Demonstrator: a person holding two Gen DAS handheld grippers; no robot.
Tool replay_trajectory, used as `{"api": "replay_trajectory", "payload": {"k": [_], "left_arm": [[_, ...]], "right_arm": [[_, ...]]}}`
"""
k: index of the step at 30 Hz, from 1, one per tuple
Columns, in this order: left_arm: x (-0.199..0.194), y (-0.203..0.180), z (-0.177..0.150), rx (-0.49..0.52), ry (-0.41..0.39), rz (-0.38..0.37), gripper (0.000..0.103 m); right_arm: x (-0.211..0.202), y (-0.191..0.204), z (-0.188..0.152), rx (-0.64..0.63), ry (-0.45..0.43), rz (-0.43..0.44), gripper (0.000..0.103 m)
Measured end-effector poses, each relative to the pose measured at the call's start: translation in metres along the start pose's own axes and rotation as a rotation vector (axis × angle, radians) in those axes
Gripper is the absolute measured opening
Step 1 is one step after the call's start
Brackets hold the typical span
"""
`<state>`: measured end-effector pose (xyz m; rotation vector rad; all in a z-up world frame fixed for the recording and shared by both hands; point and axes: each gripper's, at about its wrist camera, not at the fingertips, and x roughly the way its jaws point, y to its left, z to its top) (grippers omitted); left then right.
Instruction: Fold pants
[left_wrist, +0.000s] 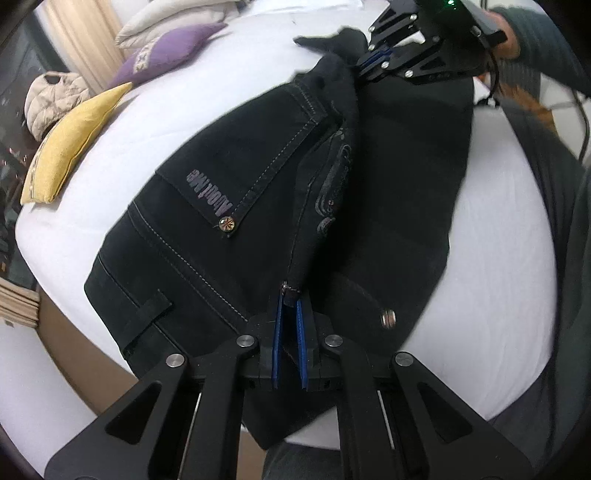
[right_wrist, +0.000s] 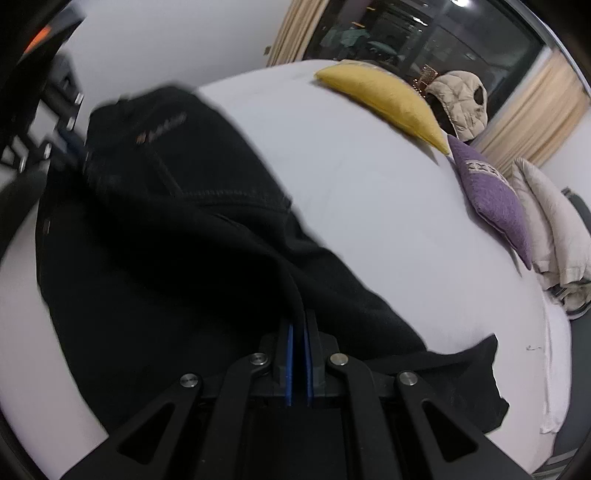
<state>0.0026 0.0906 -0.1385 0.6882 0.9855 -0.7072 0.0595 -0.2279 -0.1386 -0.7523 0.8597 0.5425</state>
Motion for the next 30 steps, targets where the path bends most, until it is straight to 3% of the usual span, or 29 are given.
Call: {"api": "replay_trajectory", "payload": {"k": [6, 11, 17, 21, 24, 27, 30], "left_arm": [[0.004, -0.028, -0.012, 0.106, 0.023, 0.038, 0.006], [0.001, -0.048, -0.018, 0.150, 0.021, 0.031, 0.001], [0.010, -0.051, -0.032, 0.121, 0.052, 0.039, 0.000], [-0.006, -0.054, -0.034, 0.100, -0.027, 0.118, 0.000], [-0.014, -0.050, -0.033, 0.067, -0.076, 0.126, 0.000], [-0.010, -0.047, -0.034, 0.046, -0.073, 0.144, 0.000], [-0.016, -0.049, -0.037, -0.010, -0.103, 0.110, 0.000]], "right_arm": [[-0.002, 0.042, -0.035, -0.143, 0.041, -0.081, 0.005], [-0.012, 0.052, -0.053, -0.204, 0.057, -0.162, 0.005], [-0.030, 0.067, -0.075, -0.264, 0.071, -0.214, 0.005], [-0.037, 0.058, -0.069, -0.178, 0.056, -0.182, 0.005], [-0.040, 0.055, -0.064, -0.166, 0.047, -0.184, 0.005], [-0.046, 0.071, -0.067, -0.207, 0.038, -0.188, 0.005], [-0.049, 0.079, -0.073, -0.217, 0.041, -0.181, 0.005]]}}
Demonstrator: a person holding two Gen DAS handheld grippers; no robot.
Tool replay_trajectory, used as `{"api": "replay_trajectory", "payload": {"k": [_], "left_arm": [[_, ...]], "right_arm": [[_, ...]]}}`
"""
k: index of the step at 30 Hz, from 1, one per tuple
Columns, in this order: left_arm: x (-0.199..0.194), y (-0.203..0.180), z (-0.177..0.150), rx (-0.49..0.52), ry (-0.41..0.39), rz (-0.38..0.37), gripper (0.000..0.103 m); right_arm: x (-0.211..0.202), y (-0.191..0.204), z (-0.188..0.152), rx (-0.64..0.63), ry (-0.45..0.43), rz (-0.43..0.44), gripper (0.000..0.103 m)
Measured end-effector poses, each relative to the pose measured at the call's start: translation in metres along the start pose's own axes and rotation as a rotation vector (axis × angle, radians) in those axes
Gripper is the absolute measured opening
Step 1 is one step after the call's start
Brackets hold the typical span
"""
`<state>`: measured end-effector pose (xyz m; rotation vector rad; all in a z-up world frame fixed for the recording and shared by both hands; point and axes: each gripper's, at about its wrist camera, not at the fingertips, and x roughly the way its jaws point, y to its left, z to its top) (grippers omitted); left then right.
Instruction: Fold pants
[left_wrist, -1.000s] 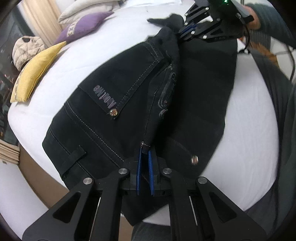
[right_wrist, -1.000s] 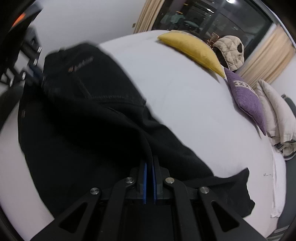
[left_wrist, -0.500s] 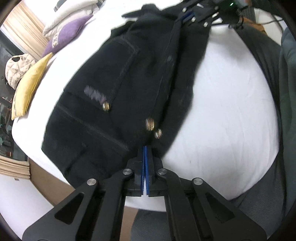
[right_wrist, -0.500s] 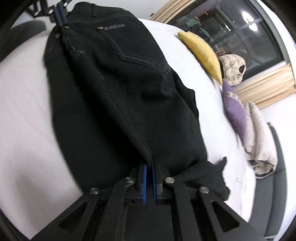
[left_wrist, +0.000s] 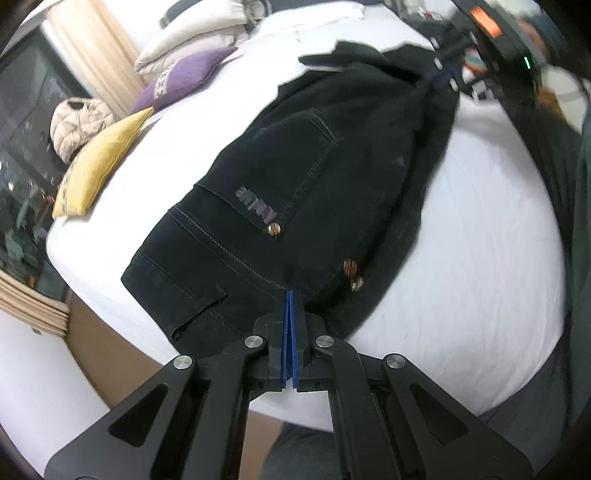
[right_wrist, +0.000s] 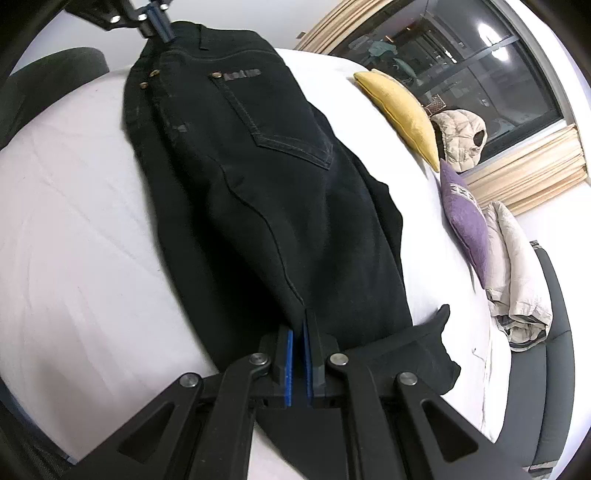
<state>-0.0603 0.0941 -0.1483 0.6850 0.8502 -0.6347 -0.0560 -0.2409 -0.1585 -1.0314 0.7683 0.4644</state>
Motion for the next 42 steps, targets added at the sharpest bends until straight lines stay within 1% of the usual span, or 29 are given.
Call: {"api": "replay_trajectory", "payload": {"k": [1, 2, 5, 9, 14, 16, 18, 19, 21, 22, 24, 25, 26, 28, 30, 31, 32, 34, 35, 37, 39, 41, 42], "left_arm": [[0.001, 0.002, 0.003, -0.021, -0.011, -0.018, 0.000], [0.004, 0.005, 0.006, -0.027, -0.016, -0.019, 0.000], [0.012, 0.002, 0.012, -0.010, 0.003, -0.024, 0.000], [0.010, -0.002, 0.005, 0.007, 0.018, -0.031, 0.000], [0.001, 0.001, -0.002, 0.012, 0.020, 0.015, 0.001], [0.000, 0.007, -0.003, -0.028, 0.017, 0.014, 0.001], [-0.001, 0.017, -0.001, -0.110, -0.005, 0.003, 0.001], [-0.002, 0.021, 0.002, -0.152, -0.021, -0.012, 0.001], [-0.005, 0.024, 0.008, -0.201, -0.045, -0.039, 0.001], [-0.004, 0.025, 0.012, -0.220, -0.053, -0.046, 0.001], [-0.001, 0.027, 0.022, -0.255, -0.070, -0.072, 0.001], [0.003, 0.028, 0.027, -0.268, -0.076, -0.077, 0.001], [0.009, 0.029, 0.032, -0.274, -0.071, -0.072, 0.001], [0.025, 0.032, 0.039, -0.290, -0.032, -0.074, 0.001], [0.047, 0.033, 0.039, -0.304, 0.044, -0.096, 0.001], [0.058, 0.031, 0.036, -0.298, 0.097, -0.114, 0.001], [0.061, 0.027, 0.034, -0.279, 0.112, -0.116, 0.001], [0.058, 0.021, 0.033, -0.261, 0.126, -0.120, 0.000], [0.056, 0.019, 0.032, -0.257, 0.136, -0.127, 0.000], [0.053, 0.014, 0.029, -0.252, 0.149, -0.140, 0.000], [0.052, 0.010, 0.025, -0.247, 0.160, -0.147, 0.000], [0.051, 0.007, 0.025, -0.249, 0.166, -0.145, 0.000], [0.052, 0.006, 0.026, -0.246, 0.167, -0.139, 0.000]], "right_arm": [[0.001, 0.000, -0.002, -0.002, 0.005, 0.002, 0.005], [0.003, 0.001, -0.003, -0.005, 0.010, 0.006, 0.005], [0.003, 0.003, -0.004, -0.009, 0.013, 0.013, 0.005], [0.006, 0.005, -0.009, -0.003, 0.021, 0.026, 0.006], [0.002, 0.008, -0.018, -0.005, 0.018, 0.040, 0.006], [0.006, 0.012, -0.021, -0.011, 0.031, 0.051, 0.006], [0.007, 0.020, -0.024, -0.046, 0.023, 0.025, 0.007], [0.007, 0.022, -0.025, -0.051, 0.019, 0.021, 0.007], [0.005, 0.020, -0.027, -0.024, 0.012, 0.022, 0.008], [0.004, 0.019, -0.027, -0.007, 0.010, 0.032, 0.014], [0.001, 0.015, -0.027, 0.022, 0.004, 0.056, 0.020], [-0.001, 0.014, -0.027, 0.027, 0.001, 0.062, 0.022], [-0.002, 0.014, -0.027, 0.028, 0.001, 0.068, 0.023], [-0.006, 0.015, -0.027, 0.031, -0.011, 0.074, 0.031], [-0.008, 0.016, -0.026, 0.035, -0.015, 0.076, 0.031], [-0.010, 0.015, -0.026, 0.042, -0.018, 0.081, 0.031], [-0.012, 0.014, -0.025, 0.055, -0.025, 0.084, 0.031], [-0.017, 0.008, -0.022, 0.098, -0.044, 0.107, 0.031], [-0.022, 0.001, -0.018, 0.142, -0.067, 0.121, 0.031], [-0.027, -0.011, -0.005, 0.218, -0.113, 0.146, 0.031], [-0.024, -0.021, 0.015, 0.279, -0.150, 0.153, 0.031], [-0.012, -0.024, 0.033, 0.313, -0.149, 0.169, 0.031], [-0.002, -0.025, 0.041, 0.340, -0.136, 0.197, 0.031]]}}
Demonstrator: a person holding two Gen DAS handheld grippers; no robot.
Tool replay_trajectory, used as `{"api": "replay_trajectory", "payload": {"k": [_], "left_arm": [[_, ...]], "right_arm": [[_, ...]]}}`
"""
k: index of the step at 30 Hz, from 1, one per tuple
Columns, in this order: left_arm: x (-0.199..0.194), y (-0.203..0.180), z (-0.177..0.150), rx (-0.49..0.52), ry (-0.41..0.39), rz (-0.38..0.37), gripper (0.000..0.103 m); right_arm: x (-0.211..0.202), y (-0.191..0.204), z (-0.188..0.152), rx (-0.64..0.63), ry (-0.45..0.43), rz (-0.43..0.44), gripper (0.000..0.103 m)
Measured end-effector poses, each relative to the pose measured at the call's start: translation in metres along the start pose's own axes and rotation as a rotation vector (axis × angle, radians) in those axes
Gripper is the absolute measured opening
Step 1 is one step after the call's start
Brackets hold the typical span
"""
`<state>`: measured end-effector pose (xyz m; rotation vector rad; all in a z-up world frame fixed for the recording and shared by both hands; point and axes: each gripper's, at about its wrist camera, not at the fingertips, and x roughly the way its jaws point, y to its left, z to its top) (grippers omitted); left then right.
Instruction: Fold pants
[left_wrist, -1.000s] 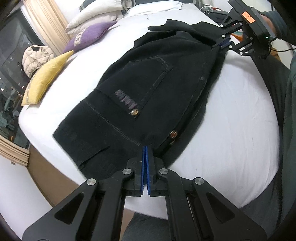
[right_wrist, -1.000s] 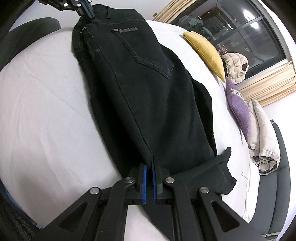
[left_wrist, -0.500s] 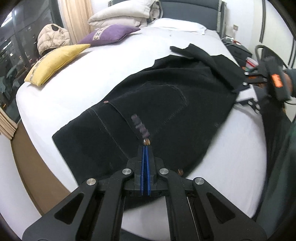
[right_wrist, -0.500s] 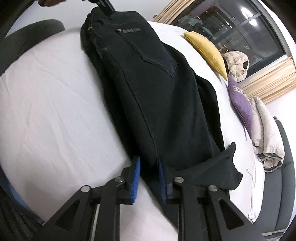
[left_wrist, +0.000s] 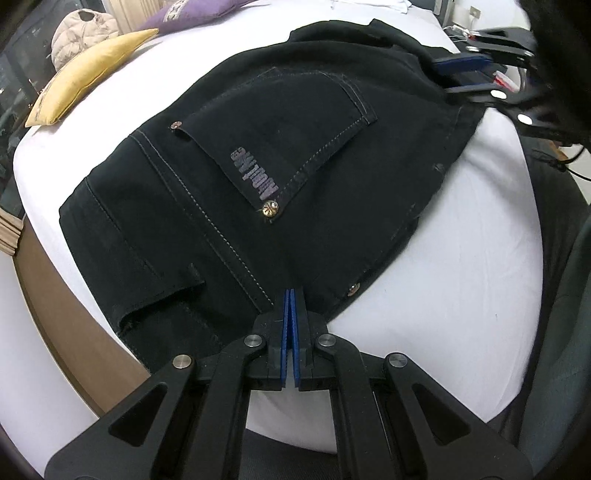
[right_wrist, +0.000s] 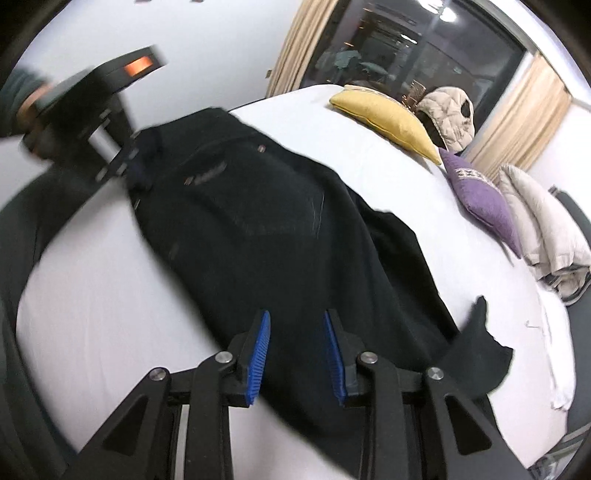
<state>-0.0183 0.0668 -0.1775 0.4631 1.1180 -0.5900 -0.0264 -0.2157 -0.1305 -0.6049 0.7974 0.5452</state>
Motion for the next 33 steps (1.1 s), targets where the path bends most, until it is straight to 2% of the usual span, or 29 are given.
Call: {"api": "replay_trajectory", "payload": {"k": [2, 3, 5, 8, 10, 12, 14, 15, 17, 18, 19, 20, 21, 22, 23, 24, 25, 27, 29, 30, 31, 32, 33], "left_arm": [[0.003, -0.003, -0.002, 0.003, 0.000, 0.011, 0.000], [0.004, -0.004, -0.006, 0.004, -0.003, 0.016, 0.000], [0.004, -0.005, -0.008, 0.006, -0.006, 0.016, 0.000], [0.001, -0.001, -0.009, -0.019, -0.012, -0.001, 0.000], [-0.010, -0.005, 0.002, -0.003, -0.028, 0.044, 0.001], [-0.030, -0.008, 0.019, -0.018, -0.114, 0.039, 0.001], [-0.039, -0.005, 0.042, -0.064, -0.203, 0.041, 0.001], [-0.037, -0.003, 0.051, -0.069, -0.214, 0.039, 0.001], [-0.022, -0.004, 0.067, -0.072, -0.223, 0.058, 0.001], [-0.014, -0.003, 0.070, -0.088, -0.218, 0.045, 0.001], [-0.007, -0.003, 0.071, -0.105, -0.205, 0.025, 0.001], [0.009, -0.002, 0.067, -0.125, -0.160, 0.009, 0.001], [0.019, 0.000, 0.060, -0.128, -0.129, 0.020, 0.001], [0.028, 0.000, 0.050, -0.134, -0.115, 0.022, 0.001], [0.028, 0.002, 0.043, -0.153, -0.135, 0.010, 0.001], [0.027, 0.004, 0.039, -0.175, -0.140, -0.003, 0.001], [0.024, 0.005, 0.035, -0.195, -0.144, -0.010, 0.001], [0.023, 0.003, 0.031, -0.194, -0.151, 0.001, 0.001], [0.022, -0.001, 0.029, -0.177, -0.156, 0.018, 0.001], [0.022, -0.004, 0.031, -0.172, -0.157, 0.023, 0.001], [0.021, -0.005, 0.033, -0.168, -0.160, 0.029, 0.001], [0.018, -0.008, 0.034, -0.161, -0.166, 0.042, 0.001], [0.015, -0.014, 0.036, -0.155, -0.176, 0.055, 0.001]], "right_arm": [[0.021, -0.001, 0.004, 0.052, 0.047, 0.048, 0.031], [0.037, 0.000, 0.002, 0.080, 0.109, 0.088, 0.031], [0.053, 0.005, -0.007, 0.084, 0.178, 0.106, 0.031], [0.045, 0.009, -0.014, 0.073, 0.177, 0.106, 0.031], [0.035, 0.001, -0.007, 0.098, 0.181, 0.126, 0.031], [0.017, -0.017, 0.014, 0.169, 0.100, 0.182, 0.031], [0.017, -0.032, 0.041, 0.224, 0.042, 0.244, 0.031], [0.022, -0.037, 0.055, 0.238, 0.025, 0.275, 0.031], [0.045, -0.050, 0.086, 0.283, -0.007, 0.338, 0.031], [0.059, -0.057, 0.097, 0.321, -0.003, 0.371, 0.031], [0.084, -0.067, 0.110, 0.388, 0.026, 0.435, 0.031], [0.103, -0.073, 0.116, 0.432, 0.057, 0.481, 0.031], [0.120, -0.077, 0.120, 0.456, 0.084, 0.494, 0.031], [0.143, -0.080, 0.122, 0.470, 0.129, 0.472, 0.031], [0.167, -0.087, 0.120, 0.498, 0.182, 0.434, 0.031], [0.179, -0.095, 0.118, 0.530, 0.192, 0.427, 0.024], [0.191, -0.110, 0.115, 0.600, 0.184, 0.437, 0.000], [0.204, -0.140, 0.109, 0.764, 0.163, 0.440, 0.000], [0.199, -0.152, 0.111, 0.793, 0.152, 0.304, 0.000], [0.189, -0.154, 0.114, 0.799, 0.138, 0.287, 0.007], [0.179, -0.152, 0.115, 0.800, 0.123, 0.307, 0.012], [0.164, -0.146, 0.116, 0.791, 0.093, 0.352, 0.015], [0.144, -0.133, 0.115, 0.776, 0.055, 0.411, 0.022]]}}
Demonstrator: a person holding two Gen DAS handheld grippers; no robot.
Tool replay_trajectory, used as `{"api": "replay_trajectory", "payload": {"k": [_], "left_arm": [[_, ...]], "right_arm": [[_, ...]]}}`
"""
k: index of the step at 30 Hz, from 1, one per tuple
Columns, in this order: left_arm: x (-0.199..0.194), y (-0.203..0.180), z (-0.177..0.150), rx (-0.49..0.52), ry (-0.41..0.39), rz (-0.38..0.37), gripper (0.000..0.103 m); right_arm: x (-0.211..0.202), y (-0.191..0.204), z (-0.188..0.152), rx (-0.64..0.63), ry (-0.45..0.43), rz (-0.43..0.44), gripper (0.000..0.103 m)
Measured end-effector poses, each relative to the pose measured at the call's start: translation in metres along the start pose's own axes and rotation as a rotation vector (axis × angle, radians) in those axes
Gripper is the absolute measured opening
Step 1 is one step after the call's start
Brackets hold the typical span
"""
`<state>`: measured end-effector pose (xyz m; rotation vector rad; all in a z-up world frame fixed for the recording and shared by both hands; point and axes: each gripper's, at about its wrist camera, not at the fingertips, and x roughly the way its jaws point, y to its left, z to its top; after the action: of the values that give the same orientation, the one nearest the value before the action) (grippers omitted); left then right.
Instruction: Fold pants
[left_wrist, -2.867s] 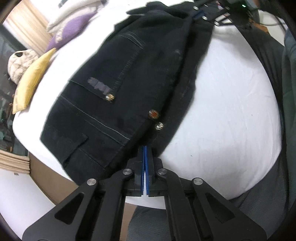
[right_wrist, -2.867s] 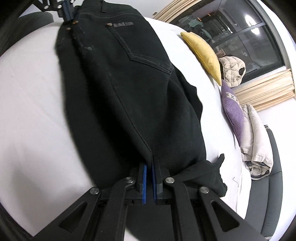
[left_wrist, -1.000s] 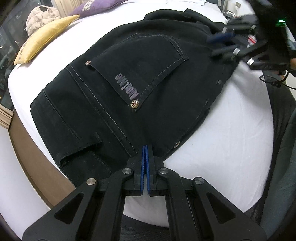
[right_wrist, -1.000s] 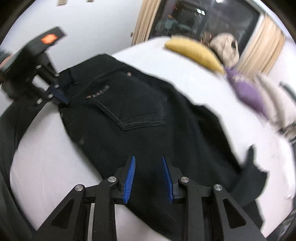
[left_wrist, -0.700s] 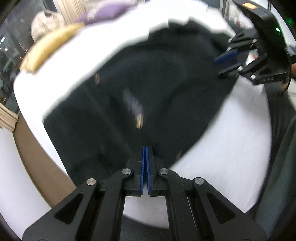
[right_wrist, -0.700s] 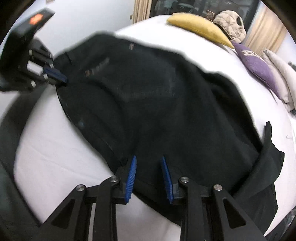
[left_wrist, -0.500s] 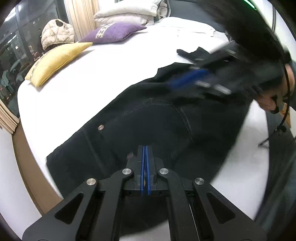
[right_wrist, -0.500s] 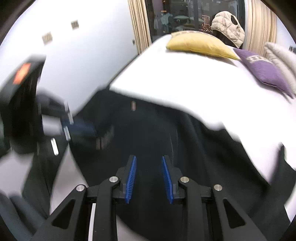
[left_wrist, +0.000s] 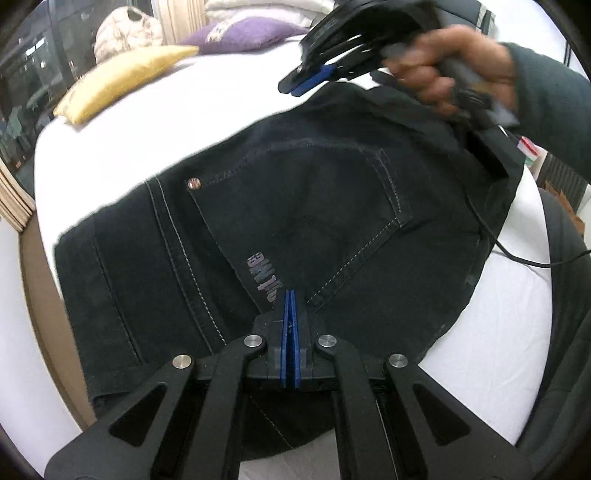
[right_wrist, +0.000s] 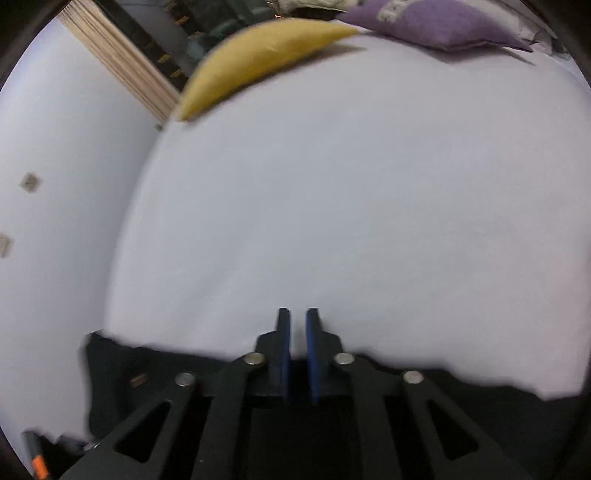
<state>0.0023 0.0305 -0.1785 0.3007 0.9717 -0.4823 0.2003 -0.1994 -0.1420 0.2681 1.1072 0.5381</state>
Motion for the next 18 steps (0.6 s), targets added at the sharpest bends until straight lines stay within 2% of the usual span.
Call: {"api": "replay_trajectory", "payload": {"k": [1, 3, 4, 5, 6, 7, 8, 10, 12, 15, 16, 18], "left_arm": [[-0.005, -0.005, 0.002, -0.001, -0.018, -0.003, 0.001], [-0.012, -0.014, 0.005, -0.007, -0.057, -0.026, 0.001], [-0.009, -0.015, 0.004, -0.008, -0.038, -0.027, 0.001], [0.007, -0.019, 0.000, -0.010, 0.026, -0.027, 0.001], [0.010, -0.020, -0.005, -0.007, 0.030, -0.022, 0.001], [0.010, -0.021, -0.008, 0.000, 0.010, -0.018, 0.001], [0.009, -0.019, -0.009, -0.008, 0.019, -0.028, 0.001], [0.008, -0.015, -0.003, -0.041, 0.041, -0.048, 0.001], [-0.001, -0.016, 0.006, -0.029, 0.037, -0.027, 0.001], [-0.010, -0.039, 0.033, -0.006, -0.040, -0.062, 0.001], [-0.004, -0.049, 0.037, 0.011, -0.031, -0.061, 0.001], [0.025, -0.064, 0.035, 0.045, 0.064, -0.040, 0.001]], "right_arm": [[-0.007, 0.012, -0.014, -0.029, 0.005, 0.043, 0.036], [-0.010, 0.035, -0.051, -0.112, 0.035, 0.054, 0.051], [-0.004, 0.036, -0.067, -0.126, 0.060, 0.026, 0.052], [0.003, 0.032, -0.081, -0.115, 0.095, -0.005, 0.052], [0.010, 0.022, -0.092, -0.082, 0.122, -0.029, 0.047], [0.006, 0.010, -0.105, -0.041, 0.100, -0.019, 0.036], [-0.004, 0.004, -0.111, -0.023, 0.082, -0.022, 0.035], [-0.028, -0.004, -0.120, -0.010, 0.068, -0.116, 0.034], [-0.050, -0.005, -0.125, -0.002, 0.047, -0.192, 0.037], [-0.068, 0.000, -0.127, 0.000, 0.010, -0.153, 0.048], [-0.060, 0.002, -0.134, -0.008, 0.036, -0.165, 0.048], [-0.040, -0.008, -0.141, 0.000, 0.117, -0.223, 0.047]]}}
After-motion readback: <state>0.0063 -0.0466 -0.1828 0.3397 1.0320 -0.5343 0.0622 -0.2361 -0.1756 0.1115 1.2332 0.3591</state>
